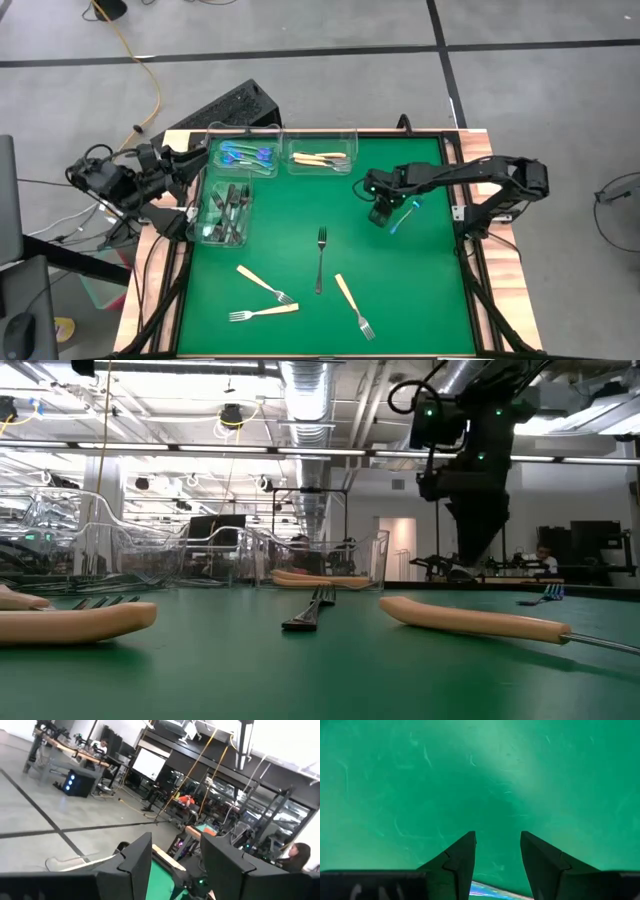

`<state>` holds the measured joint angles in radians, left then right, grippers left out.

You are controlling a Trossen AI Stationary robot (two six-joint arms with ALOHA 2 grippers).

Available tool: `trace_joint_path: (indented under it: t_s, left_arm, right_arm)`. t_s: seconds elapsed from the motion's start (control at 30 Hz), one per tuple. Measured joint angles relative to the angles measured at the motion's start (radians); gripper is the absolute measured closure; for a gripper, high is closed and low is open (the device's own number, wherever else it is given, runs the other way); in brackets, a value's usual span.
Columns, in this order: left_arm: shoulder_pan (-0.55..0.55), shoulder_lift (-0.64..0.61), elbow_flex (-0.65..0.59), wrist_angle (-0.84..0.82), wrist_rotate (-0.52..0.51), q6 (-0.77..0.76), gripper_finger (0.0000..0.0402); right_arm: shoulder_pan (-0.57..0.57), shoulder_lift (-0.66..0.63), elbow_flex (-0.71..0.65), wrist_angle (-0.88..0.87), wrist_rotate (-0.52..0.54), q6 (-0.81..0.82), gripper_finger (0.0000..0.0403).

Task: Sort silverware by color (type)
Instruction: Put the yellow fork into the top right transparent bin

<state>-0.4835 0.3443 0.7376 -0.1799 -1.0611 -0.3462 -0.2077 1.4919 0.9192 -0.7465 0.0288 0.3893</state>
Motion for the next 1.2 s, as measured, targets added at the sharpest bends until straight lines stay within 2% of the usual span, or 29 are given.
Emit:
trace_joint_path:
  t_s: [0.13,0.3,0.5,0.83,1.0,1.2]
  left_arm:
    - [0.0,0.0,0.0,0.0,-0.006,-0.008,0.0249]
    - [0.0,0.0,0.0,-0.003,-0.03,-0.059,0.0249]
    - [0.0,0.0,0.0,-0.006,-0.032,-0.094,0.0249]
    - [0.0,0.0,0.0,-0.005,-0.013,-0.114,0.0249]
    - [0.0,0.0,0.0,-0.005,0.008,-0.115,0.0249]
    - [0.0,0.0,0.0,-0.006,0.016,-0.119,0.0249]
  right_arm:
    - [-0.011,0.001,0.016,-0.014,-0.001,0.141,0.023]
    - [-0.043,-0.009,0.073,-0.124,0.003,0.313,0.023]
    - [-0.047,-0.005,0.081,-0.248,0.078,0.596,0.023]
    - [-0.016,0.002,0.054,-0.389,0.104,1.082,0.023]
    - [-0.061,0.002,0.053,-0.411,0.088,1.132,0.023]
    - [-0.147,0.001,-0.038,-0.352,-0.046,1.127,0.023]
